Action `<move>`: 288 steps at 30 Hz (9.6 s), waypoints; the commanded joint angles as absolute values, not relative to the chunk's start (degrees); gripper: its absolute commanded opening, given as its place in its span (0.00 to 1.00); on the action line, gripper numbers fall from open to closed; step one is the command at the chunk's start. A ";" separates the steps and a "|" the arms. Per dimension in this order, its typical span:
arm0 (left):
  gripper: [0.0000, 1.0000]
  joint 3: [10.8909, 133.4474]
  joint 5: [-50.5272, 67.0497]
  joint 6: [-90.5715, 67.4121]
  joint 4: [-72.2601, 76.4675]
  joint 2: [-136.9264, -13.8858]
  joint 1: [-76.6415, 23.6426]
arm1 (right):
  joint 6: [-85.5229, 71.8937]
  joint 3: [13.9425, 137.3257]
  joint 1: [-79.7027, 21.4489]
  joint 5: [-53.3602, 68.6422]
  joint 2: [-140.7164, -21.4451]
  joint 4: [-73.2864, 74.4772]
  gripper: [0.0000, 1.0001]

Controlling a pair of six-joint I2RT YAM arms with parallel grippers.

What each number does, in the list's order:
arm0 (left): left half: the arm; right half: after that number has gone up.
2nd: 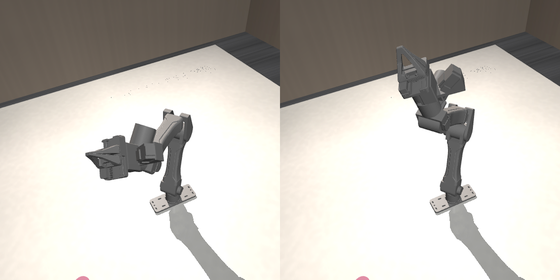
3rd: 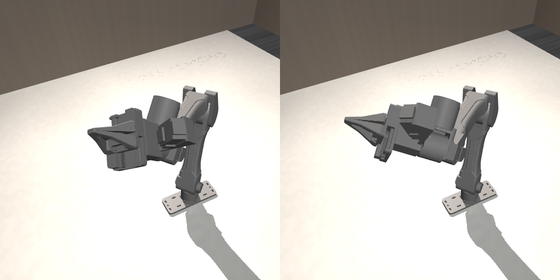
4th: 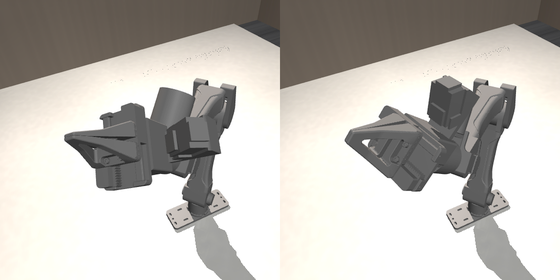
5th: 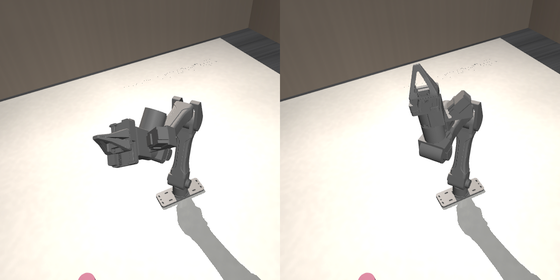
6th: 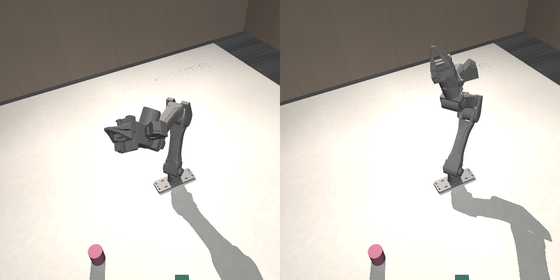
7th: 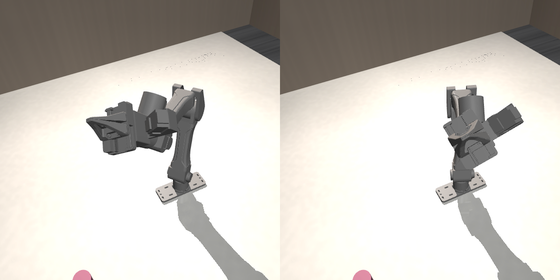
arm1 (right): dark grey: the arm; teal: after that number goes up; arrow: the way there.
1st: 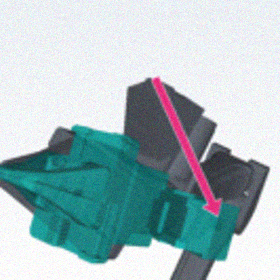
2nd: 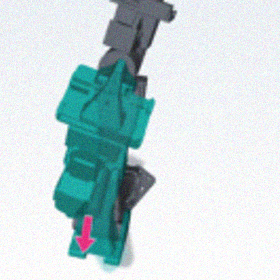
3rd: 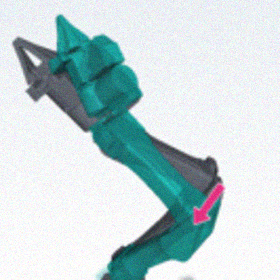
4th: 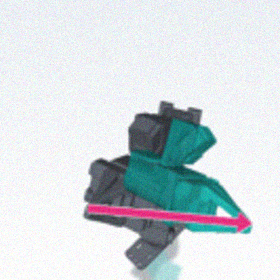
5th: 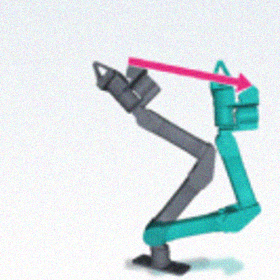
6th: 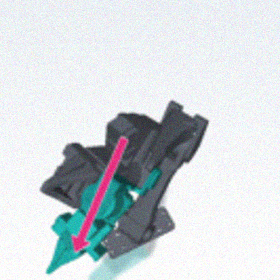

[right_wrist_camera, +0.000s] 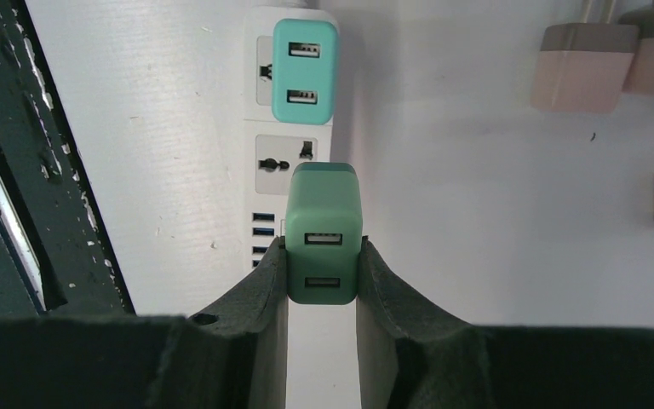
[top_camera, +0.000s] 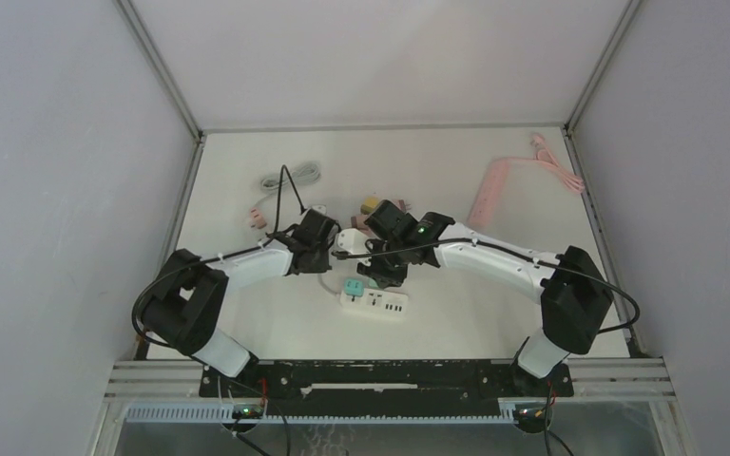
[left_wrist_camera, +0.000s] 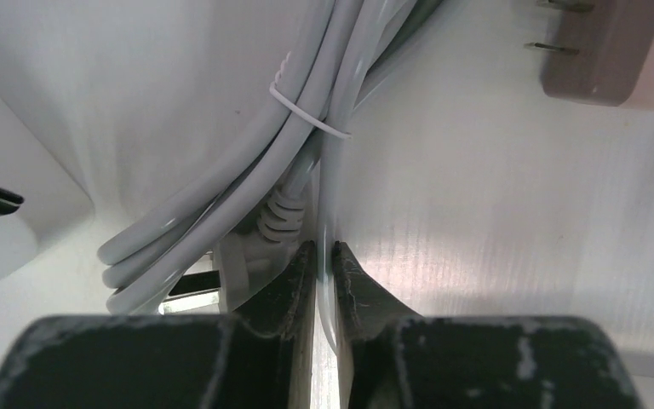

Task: Insert the plug
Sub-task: Adjust the socket at the center of the board, then insert the plug into the socket, then move the socket to the center of the board, then pick up the socket from the center of the board.

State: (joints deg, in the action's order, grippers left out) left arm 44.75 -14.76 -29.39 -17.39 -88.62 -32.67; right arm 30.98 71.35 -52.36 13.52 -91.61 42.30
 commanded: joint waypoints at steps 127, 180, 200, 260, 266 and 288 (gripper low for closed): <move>1.00 57.47 -29.96 -20.16 -40.06 -36.66 -29.18 | 9.50 55.03 -58.61 1.96 -90.20 26.87 0.88; 1.00 46.32 -33.12 -16.72 -31.93 -24.88 -24.53 | -19.01 109.42 -57.14 -18.66 -128.98 27.05 0.68; 1.00 45.66 -30.78 -15.88 -31.51 -24.70 -24.43 | -12.54 80.80 -54.56 -24.93 -95.70 16.11 0.88; 1.00 45.44 -27.04 -14.69 -30.86 -26.87 -24.38 | -48.96 46.02 7.27 39.33 -97.39 -18.60 0.00; 1.00 45.11 -26.81 -14.66 -30.77 -26.12 -24.43 | -51.24 43.35 4.37 42.28 -88.36 -20.79 0.00; 1.00 44.59 -27.48 -14.68 -30.92 -25.95 -24.37 | -56.81 70.01 2.86 46.01 -91.67 -22.75 0.00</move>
State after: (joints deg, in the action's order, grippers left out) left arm 45.74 -27.73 -15.97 -33.08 -26.20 -24.82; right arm -56.86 74.24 4.62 45.43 -91.39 -15.07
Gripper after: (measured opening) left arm 0.998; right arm 0.350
